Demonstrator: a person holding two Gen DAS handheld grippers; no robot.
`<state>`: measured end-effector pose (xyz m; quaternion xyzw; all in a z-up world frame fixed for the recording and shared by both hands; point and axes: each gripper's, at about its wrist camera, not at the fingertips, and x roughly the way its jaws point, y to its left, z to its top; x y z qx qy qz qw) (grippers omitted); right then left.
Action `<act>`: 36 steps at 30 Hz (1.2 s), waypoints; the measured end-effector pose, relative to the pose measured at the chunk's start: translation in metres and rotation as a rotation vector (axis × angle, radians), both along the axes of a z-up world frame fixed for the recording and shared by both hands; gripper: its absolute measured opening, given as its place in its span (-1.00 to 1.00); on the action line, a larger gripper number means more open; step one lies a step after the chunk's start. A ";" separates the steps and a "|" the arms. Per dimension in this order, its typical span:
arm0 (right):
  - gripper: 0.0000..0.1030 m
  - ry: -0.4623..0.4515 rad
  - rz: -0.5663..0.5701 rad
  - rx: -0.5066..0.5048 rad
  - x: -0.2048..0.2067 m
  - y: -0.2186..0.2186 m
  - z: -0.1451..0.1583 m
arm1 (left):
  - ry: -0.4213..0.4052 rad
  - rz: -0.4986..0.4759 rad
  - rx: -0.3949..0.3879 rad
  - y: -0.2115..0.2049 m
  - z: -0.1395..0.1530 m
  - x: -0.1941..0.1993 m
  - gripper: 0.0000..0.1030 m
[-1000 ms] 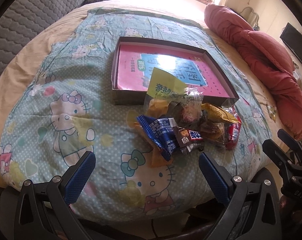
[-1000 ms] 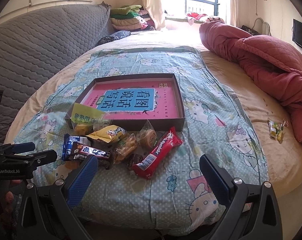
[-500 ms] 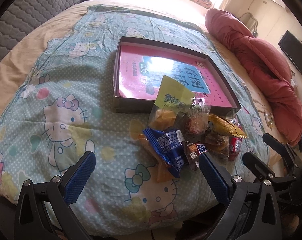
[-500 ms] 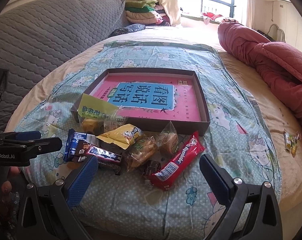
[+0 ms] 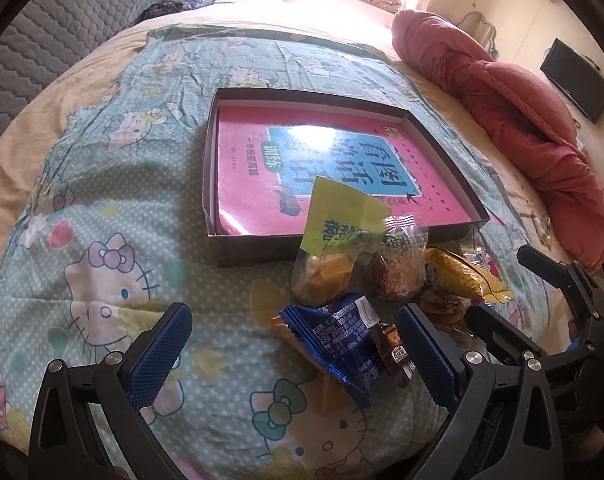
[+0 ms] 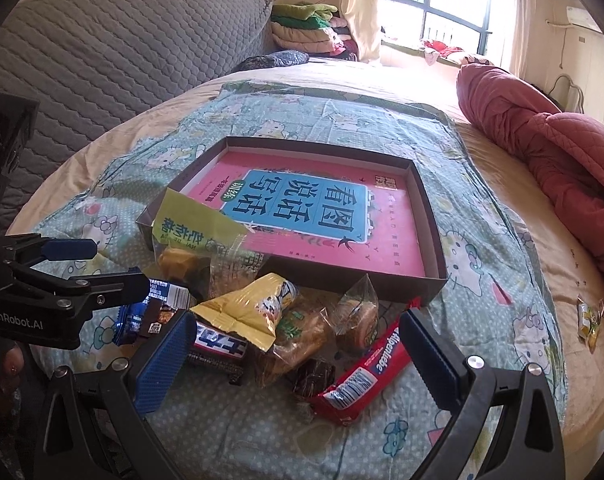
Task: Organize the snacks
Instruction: 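Grasp the yellow-green snack bag with the left tool while the right tool grasps the gold packet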
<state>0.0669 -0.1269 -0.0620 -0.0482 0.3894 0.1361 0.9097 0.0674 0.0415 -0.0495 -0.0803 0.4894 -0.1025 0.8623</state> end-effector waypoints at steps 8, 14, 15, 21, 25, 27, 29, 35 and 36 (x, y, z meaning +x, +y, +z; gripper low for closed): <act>0.23 -0.005 0.061 -0.042 0.009 0.015 -0.008 | 0.023 -0.026 -0.056 0.002 -0.008 0.011 0.61; -0.03 0.010 0.085 -0.024 0.017 0.018 -0.010 | 0.020 -0.060 -0.054 -0.003 -0.011 0.021 0.38; -0.08 0.015 0.083 -0.019 0.019 0.017 -0.011 | 0.021 -0.068 -0.057 -0.003 -0.012 0.023 0.36; -0.44 0.045 0.086 0.010 0.029 0.014 -0.014 | 0.035 -0.098 -0.070 -0.008 -0.018 0.030 0.06; -0.49 0.059 0.100 0.028 0.032 0.014 -0.017 | 0.058 -0.119 -0.075 -0.013 -0.026 0.036 -0.09; -0.49 0.062 0.100 0.032 0.032 0.014 -0.018 | 0.067 -0.126 -0.080 -0.015 -0.028 0.038 -0.12; -0.50 0.069 0.098 0.041 0.034 0.014 -0.019 | 0.065 -0.130 -0.083 -0.015 -0.029 0.039 -0.12; -0.55 0.086 0.083 0.073 0.041 0.009 -0.021 | 0.080 -0.144 -0.111 -0.017 -0.034 0.044 -0.21; -0.57 0.086 0.081 0.078 0.041 0.008 -0.021 | 0.079 -0.145 -0.111 -0.017 -0.034 0.045 -0.22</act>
